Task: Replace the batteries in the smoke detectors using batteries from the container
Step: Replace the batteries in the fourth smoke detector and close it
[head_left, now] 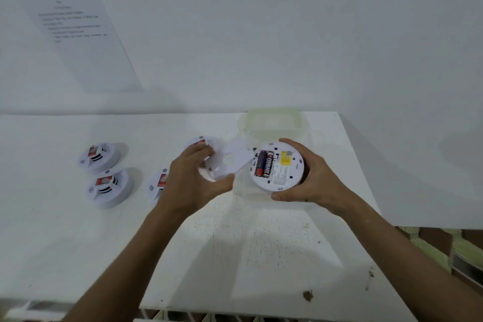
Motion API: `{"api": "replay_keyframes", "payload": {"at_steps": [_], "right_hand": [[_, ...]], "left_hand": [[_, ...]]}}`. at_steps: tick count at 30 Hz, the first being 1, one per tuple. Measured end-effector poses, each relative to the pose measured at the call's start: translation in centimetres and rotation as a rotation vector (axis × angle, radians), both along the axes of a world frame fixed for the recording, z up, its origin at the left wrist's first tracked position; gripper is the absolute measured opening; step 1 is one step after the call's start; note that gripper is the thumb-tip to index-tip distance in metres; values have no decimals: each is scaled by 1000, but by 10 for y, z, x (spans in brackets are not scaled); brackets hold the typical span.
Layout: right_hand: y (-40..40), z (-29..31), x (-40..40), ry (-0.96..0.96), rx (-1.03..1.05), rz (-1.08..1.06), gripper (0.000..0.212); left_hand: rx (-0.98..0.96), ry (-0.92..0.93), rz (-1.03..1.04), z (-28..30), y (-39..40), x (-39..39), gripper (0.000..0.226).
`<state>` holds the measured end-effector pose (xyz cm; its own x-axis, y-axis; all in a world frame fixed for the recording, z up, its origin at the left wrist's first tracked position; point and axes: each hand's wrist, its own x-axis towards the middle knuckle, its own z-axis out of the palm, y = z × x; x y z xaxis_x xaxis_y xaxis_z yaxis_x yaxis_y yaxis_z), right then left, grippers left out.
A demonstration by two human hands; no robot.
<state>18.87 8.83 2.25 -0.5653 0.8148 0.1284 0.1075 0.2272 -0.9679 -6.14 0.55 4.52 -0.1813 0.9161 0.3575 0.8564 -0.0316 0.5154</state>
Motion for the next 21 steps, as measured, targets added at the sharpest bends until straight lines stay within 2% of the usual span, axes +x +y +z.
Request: {"api": "replay_keyframes", "payload": {"at_steps": [4, 8, 12, 15, 17, 18, 21], "right_hand": [[1, -2, 14, -8, -49, 61, 99], [-1, -1, 17, -21, -60, 117, 99], [-6, 1, 15, -22, -60, 155, 97], [-9, 2, 14, -34, -54, 173, 98], [-11, 4, 14, -41, -53, 179, 99], [-12, 4, 14, -46, -48, 182, 99], [-14, 6, 13, -65, -29, 195, 99]], "left_hand": [[-163, -71, 135, -33, -23, -5, 53], [-300, -102, 77, -64, -34, -1, 35], [-375, -77, 38, -73, -33, -1, 38], [-452, -84, 56, -64, -32, 1, 29], [-444, -143, 63, -45, -32, 7, 61], [-394, -194, 41, -33, -31, 11, 68], [-258, -260, -135, 2, -26, 27, 65]]}}
